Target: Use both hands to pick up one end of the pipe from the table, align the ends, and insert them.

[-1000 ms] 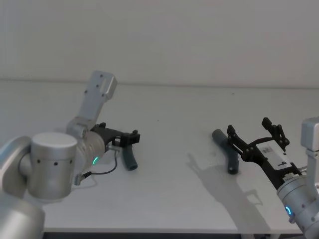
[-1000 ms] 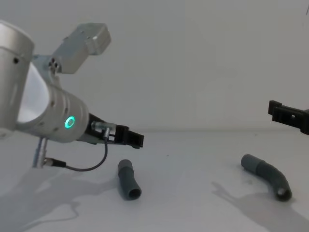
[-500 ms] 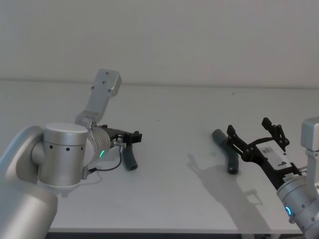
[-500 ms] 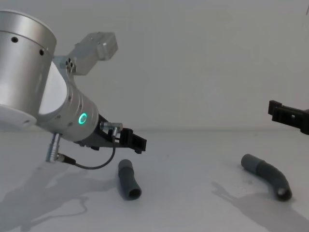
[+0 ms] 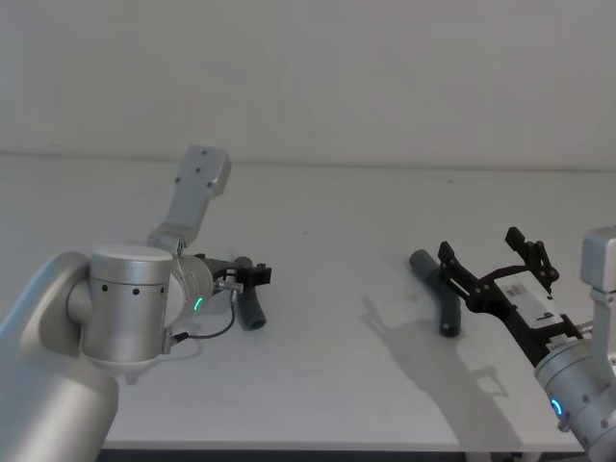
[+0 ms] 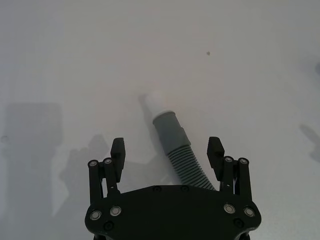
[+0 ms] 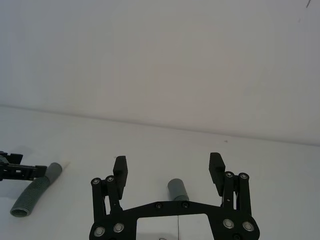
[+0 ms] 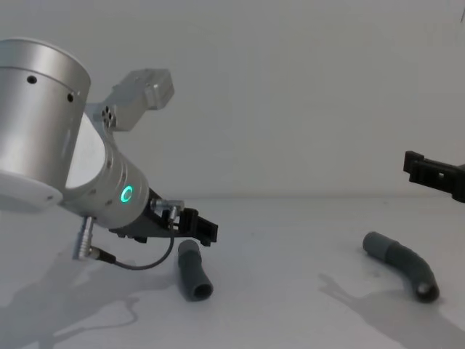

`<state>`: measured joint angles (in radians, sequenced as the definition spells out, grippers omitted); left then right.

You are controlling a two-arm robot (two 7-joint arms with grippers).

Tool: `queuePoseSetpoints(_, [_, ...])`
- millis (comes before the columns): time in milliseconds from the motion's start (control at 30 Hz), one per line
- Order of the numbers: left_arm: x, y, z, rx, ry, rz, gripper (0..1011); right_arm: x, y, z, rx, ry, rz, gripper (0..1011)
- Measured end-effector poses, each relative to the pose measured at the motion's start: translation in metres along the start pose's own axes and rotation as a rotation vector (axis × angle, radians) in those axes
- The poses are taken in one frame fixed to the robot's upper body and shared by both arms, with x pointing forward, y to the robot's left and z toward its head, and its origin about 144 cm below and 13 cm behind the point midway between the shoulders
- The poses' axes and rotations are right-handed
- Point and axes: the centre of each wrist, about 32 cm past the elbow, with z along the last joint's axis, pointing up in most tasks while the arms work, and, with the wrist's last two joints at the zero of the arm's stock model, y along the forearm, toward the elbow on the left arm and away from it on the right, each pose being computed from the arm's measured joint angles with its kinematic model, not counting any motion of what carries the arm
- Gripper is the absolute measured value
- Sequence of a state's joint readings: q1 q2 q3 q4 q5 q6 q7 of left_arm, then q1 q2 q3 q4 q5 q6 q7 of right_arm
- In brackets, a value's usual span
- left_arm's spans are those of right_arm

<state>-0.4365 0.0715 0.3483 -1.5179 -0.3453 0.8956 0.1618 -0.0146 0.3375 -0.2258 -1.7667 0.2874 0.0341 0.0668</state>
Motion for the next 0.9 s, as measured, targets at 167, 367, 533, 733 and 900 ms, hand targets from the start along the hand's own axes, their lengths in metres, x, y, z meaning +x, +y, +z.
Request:
queuePoseSetpoints(167, [0.000, -0.004, -0.003, -0.002, 0.007, -0.017, 1000, 0.000, 0.000, 0.000, 0.000, 0.000, 0.000, 1001])
queuePoseSetpoints(367, [0.000, -0.010, -0.006, -0.002, 0.018, -0.036, 1000, 0.000, 0.000, 0.000, 0.000, 0.000, 0.000, 1001])
queuePoseSetpoints(533, [-0.001, -0.014, -0.007, -0.002, 0.023, -0.039, 1000, 0.000, 0.000, 0.000, 0.000, 0.000, 0.000, 1001])
queuePoseSetpoints(733, [-0.002, -0.021, -0.006, 0.003, 0.030, -0.037, 1000, 0.000, 0.000, 0.000, 0.000, 0.000, 0.000, 1001])
queuePoseSetpoints(900, [-0.004, -0.025, -0.005, 0.008, 0.034, -0.036, 1000, 0.000, 0.000, 0.000, 0.000, 0.000, 0.000, 1001])
